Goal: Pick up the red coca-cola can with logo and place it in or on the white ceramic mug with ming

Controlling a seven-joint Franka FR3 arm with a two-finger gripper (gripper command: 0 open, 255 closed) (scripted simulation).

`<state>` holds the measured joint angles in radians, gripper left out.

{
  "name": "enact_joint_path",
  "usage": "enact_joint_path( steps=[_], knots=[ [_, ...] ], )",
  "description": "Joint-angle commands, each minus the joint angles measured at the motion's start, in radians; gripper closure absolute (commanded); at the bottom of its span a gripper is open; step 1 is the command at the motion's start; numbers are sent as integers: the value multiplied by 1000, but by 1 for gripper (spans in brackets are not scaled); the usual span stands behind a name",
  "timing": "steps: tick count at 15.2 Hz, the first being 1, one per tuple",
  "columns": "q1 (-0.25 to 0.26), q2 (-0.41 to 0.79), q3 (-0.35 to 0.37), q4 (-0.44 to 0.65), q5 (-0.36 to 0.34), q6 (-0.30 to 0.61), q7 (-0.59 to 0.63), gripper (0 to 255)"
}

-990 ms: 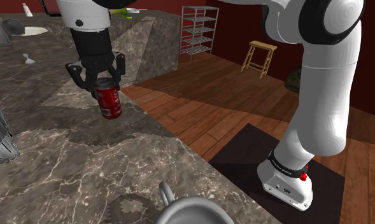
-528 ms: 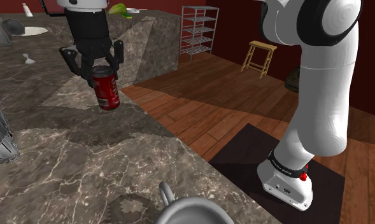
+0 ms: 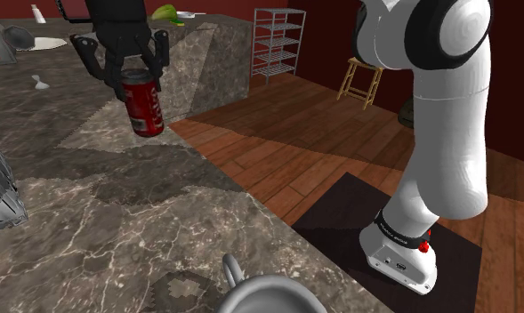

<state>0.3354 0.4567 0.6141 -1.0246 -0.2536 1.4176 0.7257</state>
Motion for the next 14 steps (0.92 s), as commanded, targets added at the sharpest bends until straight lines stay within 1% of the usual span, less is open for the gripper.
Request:
enact_joint_path(
  steps=[1, 4, 6, 7, 8, 9, 10, 12, 14],
  knots=[
    [25, 28, -3, 74, -16, -47, 0, 255],
    [70, 74, -12, 198, -43, -122, -2, 255],
    [115, 122, -22, 315, -70, -187, -8, 255],
    [152, 161, -33, 405, -90, -234, -15, 255],
    [162, 171, -38, 427, -94, -245, -18, 255],
    [106, 86, -11, 272, -56, -183, 10, 255],
    [74, 30, 9, 177, -30, -146, 30, 255],
    [36, -60, 34, 40, 16, -97, 61, 255],
    [14, -133, 51, -62, 57, -63, 87, 255]
  ],
)
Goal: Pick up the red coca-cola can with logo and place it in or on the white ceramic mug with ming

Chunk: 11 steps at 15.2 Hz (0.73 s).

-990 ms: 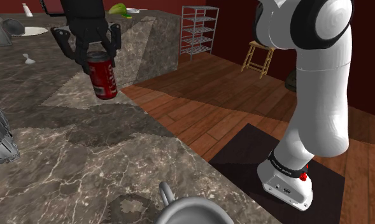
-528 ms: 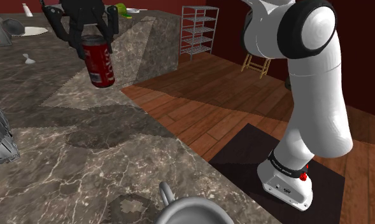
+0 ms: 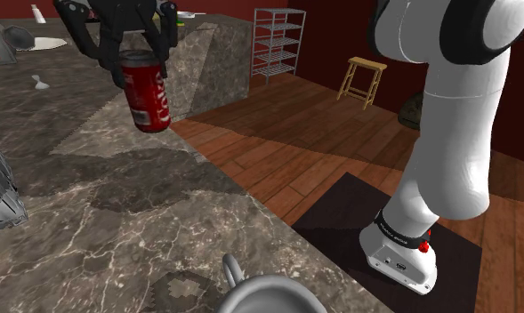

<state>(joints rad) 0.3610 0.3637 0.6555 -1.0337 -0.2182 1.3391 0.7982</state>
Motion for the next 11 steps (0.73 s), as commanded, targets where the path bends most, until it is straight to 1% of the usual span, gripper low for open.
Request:
enact_joint_path(
  steps=[1, 6, 11],
  knots=[
    [-19, -74, 17, -96, 41, 29, 27, 255],
    [-29, -217, 49, -258, 128, 72, 85, 255],
    [-12, -328, 79, -361, 199, 89, 149, 255]
  ],
)
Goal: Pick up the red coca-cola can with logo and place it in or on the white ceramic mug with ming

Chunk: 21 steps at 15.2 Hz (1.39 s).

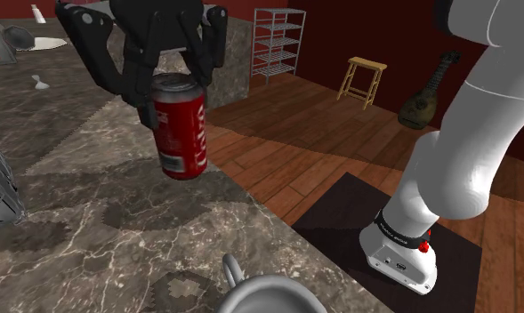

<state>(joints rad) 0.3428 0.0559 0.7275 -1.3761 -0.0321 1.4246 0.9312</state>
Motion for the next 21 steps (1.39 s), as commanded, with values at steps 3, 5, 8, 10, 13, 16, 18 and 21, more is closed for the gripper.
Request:
enact_joint_path(
  steps=[3, 5, 8, 10, 13, 16, 18, 21],
  knots=[
    [25, -73, 27, -59, 49, 5, 61, 255],
    [40, -102, 42, -79, 69, 4, 93, 255],
    [66, -136, 67, -97, 94, 0, 148, 255],
    [84, -152, 88, -103, 107, -4, 188, 255],
    [112, -165, 124, -101, 119, -11, 254, 255],
    [110, -194, 112, -166, 140, 33, 237, 255],
    [110, -211, 106, -207, 151, 62, 228, 255],
    [111, -233, 98, -265, 166, 104, 215, 255]
  ],
)
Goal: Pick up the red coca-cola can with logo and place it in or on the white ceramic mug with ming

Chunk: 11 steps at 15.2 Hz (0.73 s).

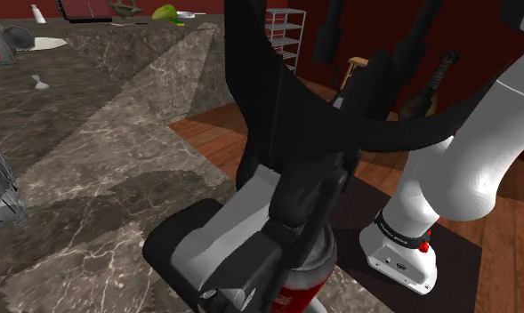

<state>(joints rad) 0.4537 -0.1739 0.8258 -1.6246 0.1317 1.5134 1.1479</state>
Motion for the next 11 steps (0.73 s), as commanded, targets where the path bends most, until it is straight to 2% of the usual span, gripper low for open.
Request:
enact_joint_path(
  steps=[1, 11],
  knots=[
    [1, -9, -2, -35, 6, 29, -5, 255],
    [9, -49, -10, -193, 35, 156, -29, 255]
  ],
)
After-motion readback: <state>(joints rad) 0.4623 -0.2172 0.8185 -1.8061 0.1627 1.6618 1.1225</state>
